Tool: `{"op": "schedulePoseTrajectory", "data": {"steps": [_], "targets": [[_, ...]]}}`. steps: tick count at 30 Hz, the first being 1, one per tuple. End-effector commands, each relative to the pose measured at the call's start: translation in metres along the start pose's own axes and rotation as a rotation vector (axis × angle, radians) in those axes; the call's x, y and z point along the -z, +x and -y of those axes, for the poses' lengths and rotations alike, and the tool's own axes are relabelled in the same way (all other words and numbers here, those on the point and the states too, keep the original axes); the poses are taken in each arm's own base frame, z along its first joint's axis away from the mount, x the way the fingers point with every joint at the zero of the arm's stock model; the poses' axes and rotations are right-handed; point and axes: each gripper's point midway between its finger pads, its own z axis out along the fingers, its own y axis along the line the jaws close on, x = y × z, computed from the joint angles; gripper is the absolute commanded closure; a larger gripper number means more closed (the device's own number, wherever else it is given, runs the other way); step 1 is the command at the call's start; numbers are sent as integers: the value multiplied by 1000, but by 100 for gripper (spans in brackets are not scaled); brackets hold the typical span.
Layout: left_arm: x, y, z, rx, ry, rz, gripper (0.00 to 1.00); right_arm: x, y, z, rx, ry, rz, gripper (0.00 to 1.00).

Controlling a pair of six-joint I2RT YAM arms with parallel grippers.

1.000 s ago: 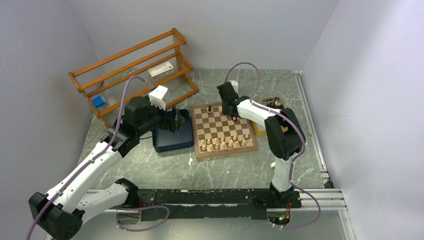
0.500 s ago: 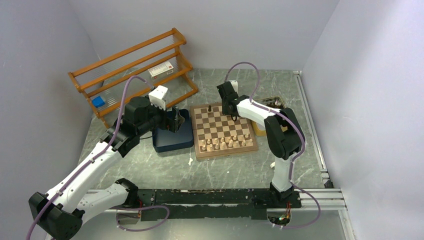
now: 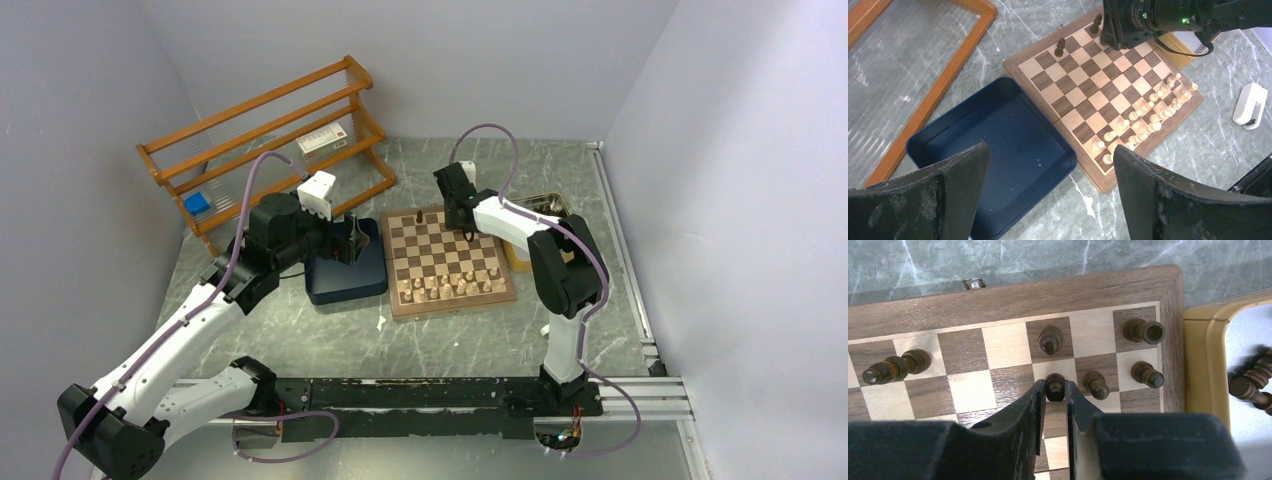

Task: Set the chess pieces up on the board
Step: Place the chess piece on the chessboard.

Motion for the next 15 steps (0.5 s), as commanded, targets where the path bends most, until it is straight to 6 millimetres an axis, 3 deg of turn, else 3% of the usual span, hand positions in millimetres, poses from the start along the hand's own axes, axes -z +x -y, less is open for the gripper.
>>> {"op": "schedulePoseTrajectory", "data": {"steps": [1,15], "targets": [[0,-3,7,-16,34,18,2,2,-7,3,2,16,3,75],[0,-3,6,-17,29,17,2,41,-42,5,-26,-24,89,68]]}}
